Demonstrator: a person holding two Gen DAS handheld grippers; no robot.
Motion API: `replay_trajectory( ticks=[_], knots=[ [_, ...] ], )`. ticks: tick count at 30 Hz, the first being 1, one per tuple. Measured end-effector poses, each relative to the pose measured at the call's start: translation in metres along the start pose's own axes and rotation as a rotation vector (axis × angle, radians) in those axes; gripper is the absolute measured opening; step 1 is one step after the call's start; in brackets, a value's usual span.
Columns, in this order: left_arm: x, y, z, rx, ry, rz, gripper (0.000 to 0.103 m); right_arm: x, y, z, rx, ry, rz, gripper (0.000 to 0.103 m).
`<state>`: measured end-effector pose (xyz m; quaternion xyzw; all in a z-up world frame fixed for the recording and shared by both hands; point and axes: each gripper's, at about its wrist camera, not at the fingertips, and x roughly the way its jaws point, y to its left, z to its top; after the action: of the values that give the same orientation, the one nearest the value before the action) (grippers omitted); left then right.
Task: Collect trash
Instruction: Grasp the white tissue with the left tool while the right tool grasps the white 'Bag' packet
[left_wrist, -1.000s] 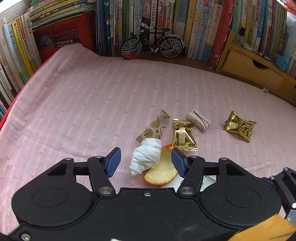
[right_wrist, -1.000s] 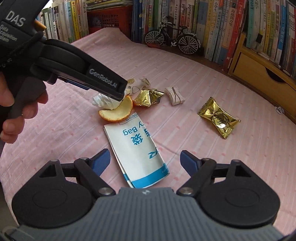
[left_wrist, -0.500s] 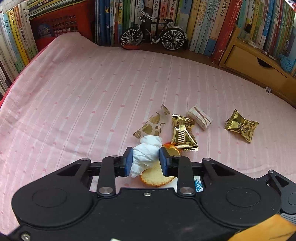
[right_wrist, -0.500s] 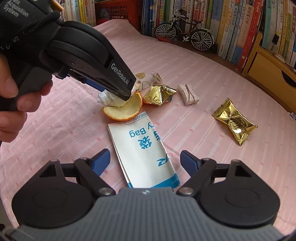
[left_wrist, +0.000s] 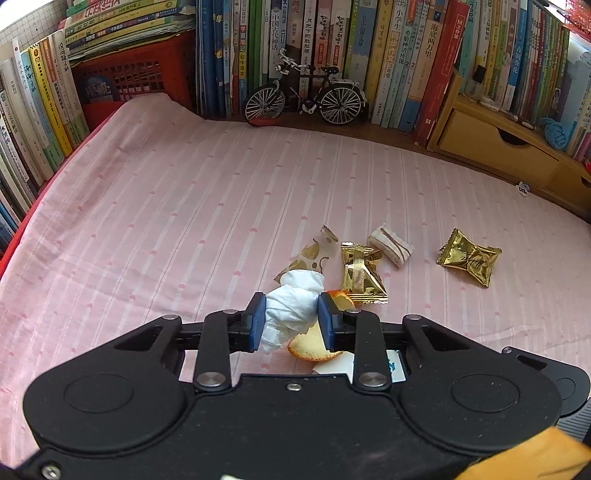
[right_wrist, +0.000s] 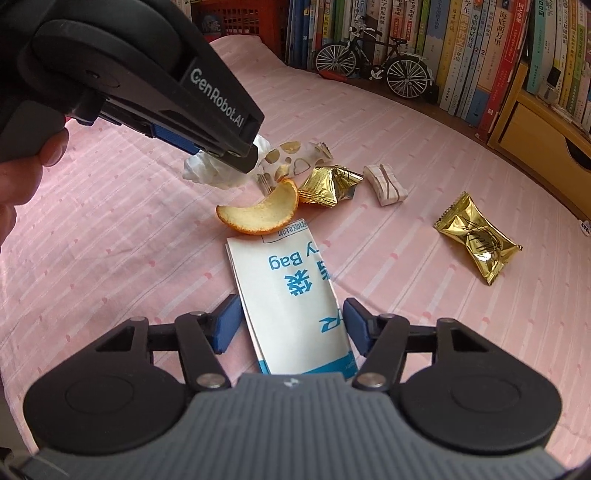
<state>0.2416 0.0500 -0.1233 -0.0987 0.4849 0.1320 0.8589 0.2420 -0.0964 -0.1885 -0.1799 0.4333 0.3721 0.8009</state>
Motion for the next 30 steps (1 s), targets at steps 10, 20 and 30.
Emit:
replay_trajectory(
  ticks=[10,20,30],
  knots=[
    [-0.023,0.007,-0.012,0.004,-0.032,0.005,0.028,-0.021,0.005,-0.001,0.031,-0.037,-0.027,0.034],
    [-0.045,0.015,-0.036,-0.011,-0.034,0.012,0.028,-0.037,0.004,-0.016,0.111,-0.028,-0.055,0.054],
    [-0.044,0.027,-0.05,-0.048,-0.014,0.017,0.028,-0.009,0.013,-0.022,0.086,0.026,-0.132,0.071]
  ],
)
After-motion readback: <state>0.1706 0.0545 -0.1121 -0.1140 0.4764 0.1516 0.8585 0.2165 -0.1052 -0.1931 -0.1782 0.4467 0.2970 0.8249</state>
